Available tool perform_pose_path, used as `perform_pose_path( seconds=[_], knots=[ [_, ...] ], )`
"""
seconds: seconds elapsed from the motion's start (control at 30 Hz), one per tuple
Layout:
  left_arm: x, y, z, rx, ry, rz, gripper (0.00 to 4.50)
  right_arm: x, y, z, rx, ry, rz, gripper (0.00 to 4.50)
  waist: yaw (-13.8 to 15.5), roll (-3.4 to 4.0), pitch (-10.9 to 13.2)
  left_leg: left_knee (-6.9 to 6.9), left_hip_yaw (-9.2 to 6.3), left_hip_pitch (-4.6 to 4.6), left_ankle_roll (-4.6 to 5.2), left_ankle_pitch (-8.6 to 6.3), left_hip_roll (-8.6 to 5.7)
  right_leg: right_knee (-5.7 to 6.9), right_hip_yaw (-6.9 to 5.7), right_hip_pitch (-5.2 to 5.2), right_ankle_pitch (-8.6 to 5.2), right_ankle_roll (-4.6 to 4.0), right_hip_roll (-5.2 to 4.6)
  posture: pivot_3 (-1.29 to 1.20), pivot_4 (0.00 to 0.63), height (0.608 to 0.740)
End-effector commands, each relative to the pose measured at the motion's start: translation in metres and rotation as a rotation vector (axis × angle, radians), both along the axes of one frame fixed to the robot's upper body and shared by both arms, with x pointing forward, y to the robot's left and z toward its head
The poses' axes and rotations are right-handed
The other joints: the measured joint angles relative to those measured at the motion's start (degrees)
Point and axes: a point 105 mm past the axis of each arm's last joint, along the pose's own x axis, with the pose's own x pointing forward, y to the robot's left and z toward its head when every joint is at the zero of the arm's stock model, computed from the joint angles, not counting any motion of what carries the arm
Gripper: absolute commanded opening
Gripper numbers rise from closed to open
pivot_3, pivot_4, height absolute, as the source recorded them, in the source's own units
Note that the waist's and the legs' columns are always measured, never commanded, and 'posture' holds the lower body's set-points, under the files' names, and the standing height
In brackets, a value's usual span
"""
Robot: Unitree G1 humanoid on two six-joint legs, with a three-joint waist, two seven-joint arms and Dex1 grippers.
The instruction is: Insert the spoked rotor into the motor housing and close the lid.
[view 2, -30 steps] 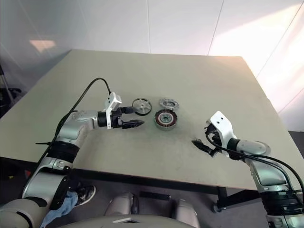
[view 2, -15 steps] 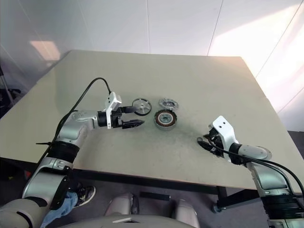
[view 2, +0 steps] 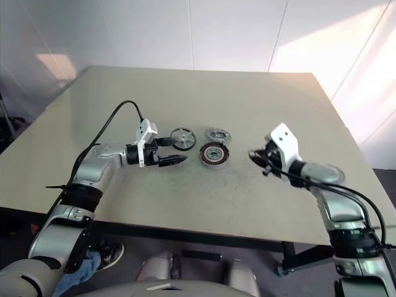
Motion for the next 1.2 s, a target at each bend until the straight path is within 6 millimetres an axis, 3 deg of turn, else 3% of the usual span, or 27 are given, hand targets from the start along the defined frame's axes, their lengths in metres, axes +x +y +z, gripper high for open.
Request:
perform_pose_path(
  seconds=[0.03, 0.43, 0.87, 1.2],
  knots=[
    [0.004, 0.002, 0.012, -0.013, -0.045, 0.013, 4.45, 0.007, 0.021, -0.005, -0.003, -0.001, 0.036, 0.65, 0.04, 0.00, 0.00, 0.00, 0.00, -0.01, 0.00, 0.00, 0.00, 0.00, -0.01, 0.00, 0.00, 0.00, 0.00, 0.00, 0.000, 0.740],
    [0.002, 0.008, 0.011, -0.014, -0.050, 0.040, 4.45, 0.038, 0.046, -0.012, 0.033, 0.002, 0.016, 0.65, -0.14, 0.00, 0.00, 0.05, 0.01, -0.07, -0.06, 0.03, -0.05, 0.11, 0.01, -0.08, 0.00, -0.01, -0.05, 0.00, 0.000, 0.740],
    [0.003, 0.011, 0.012, -0.012, -0.055, 0.061, 4.45, 0.042, 0.074, -0.022, 0.070, 0.031, 0.058, 0.65, -0.15, 0.00, 0.01, 0.05, 0.01, -0.07, -0.08, 0.04, -0.05, 0.15, 0.02, -0.08, 0.00, -0.01, -0.05, 0.00, 0.000, 0.740],
    [0.006, 0.016, 0.013, -0.006, -0.064, 0.083, 4.45, 0.043, 0.064, -0.032, 0.037, 0.055, 0.028, 0.65, -0.14, 0.00, 0.01, 0.05, 0.01, -0.07, -0.09, 0.04, -0.05, 0.17, 0.02, -0.10, 0.00, -0.01, -0.05, 0.00, 0.000, 0.740]
  ],
)
